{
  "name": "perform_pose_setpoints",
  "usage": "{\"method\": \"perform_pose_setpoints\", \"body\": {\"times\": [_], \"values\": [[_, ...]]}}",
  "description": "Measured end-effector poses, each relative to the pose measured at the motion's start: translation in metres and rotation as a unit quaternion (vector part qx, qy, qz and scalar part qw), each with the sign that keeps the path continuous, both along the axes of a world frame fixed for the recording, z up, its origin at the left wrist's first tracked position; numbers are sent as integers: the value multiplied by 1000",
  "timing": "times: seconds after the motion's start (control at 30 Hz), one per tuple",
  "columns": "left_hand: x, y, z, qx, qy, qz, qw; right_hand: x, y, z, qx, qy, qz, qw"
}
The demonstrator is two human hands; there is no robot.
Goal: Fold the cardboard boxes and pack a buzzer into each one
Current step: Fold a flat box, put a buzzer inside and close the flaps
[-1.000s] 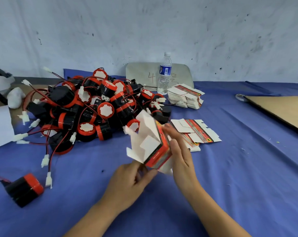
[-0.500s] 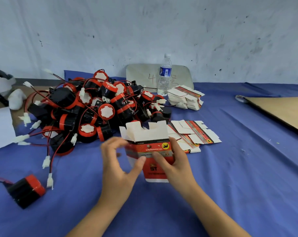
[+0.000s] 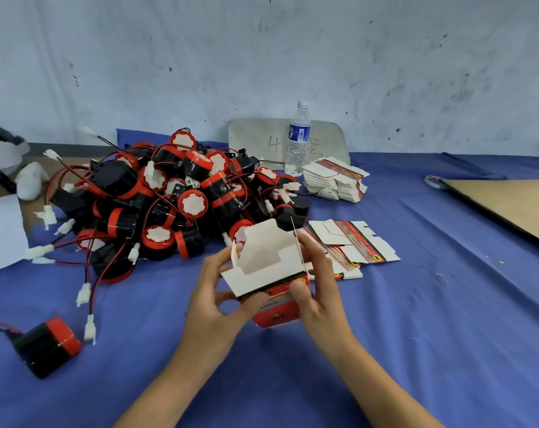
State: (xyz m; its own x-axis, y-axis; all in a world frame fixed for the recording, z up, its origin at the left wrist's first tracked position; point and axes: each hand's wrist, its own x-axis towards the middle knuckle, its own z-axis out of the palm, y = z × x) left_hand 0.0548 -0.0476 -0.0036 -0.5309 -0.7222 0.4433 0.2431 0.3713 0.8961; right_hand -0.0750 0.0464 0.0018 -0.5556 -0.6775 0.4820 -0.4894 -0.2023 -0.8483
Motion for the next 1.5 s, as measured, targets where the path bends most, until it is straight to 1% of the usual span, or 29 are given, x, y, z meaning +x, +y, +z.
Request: {"method": "perform_pose_setpoints", "body": {"times": [0.07, 0.17, 0.23, 0.43, 0.57, 0.7, 0.83, 0.9, 1.0, 1.13, 1.2, 1.23, 1.33, 1.37, 1.5], "values": [[1, 3, 1, -23, 12, 0, 1000, 1, 0, 3, -15, -8, -1, 1000], [1, 5, 1, -90, 14, 11, 996, 0, 1, 5, -58, -31, 36, 997], [0, 5, -1, -113, 9, 26, 993, -1, 2, 5, -64, -34, 47, 996], [-1, 4, -6, -110, -4, 40, 993, -2, 1, 4, -81, -50, 53, 994], [-2, 5, -7, -119, -20, 40, 992, 0, 0, 5, -86, -44, 30, 995], [0, 7, -7, -72, -14, 10, 997, 1, 3, 3, -77, -5, -3, 997], [0, 12, -1, -73, -1, -17, 997, 1, 4, 3, -87, 21, -14, 996], [0, 13, 0, -67, -7, -12, 998, 1, 3, 1, -88, 37, -7, 995], [1, 11, -1, -71, 8, 3, 997, 1, 2, -2, -87, 63, -3, 994], [1, 7, -4, -54, 23, 25, 998, 4, 2, -4, -102, 74, 0, 992], [1, 6, -4, -61, 19, 36, 997, 5, 2, -4, -109, 97, -5, 989], [1, 5, -3, -58, 15, 38, 997, 5, 2, -4, -110, 123, -2, 986], [2, 4, -3, -52, -1, 46, 998, 7, 1, -3, -113, 237, -9, 965], [3, 3, -3, -44, -1, 47, 998, 8, 0, -3, -109, 261, -13, 959], [3, -1, -3, -2, 19, 45, 999, 11, 0, 3, -93, 318, -28, 943]]}}
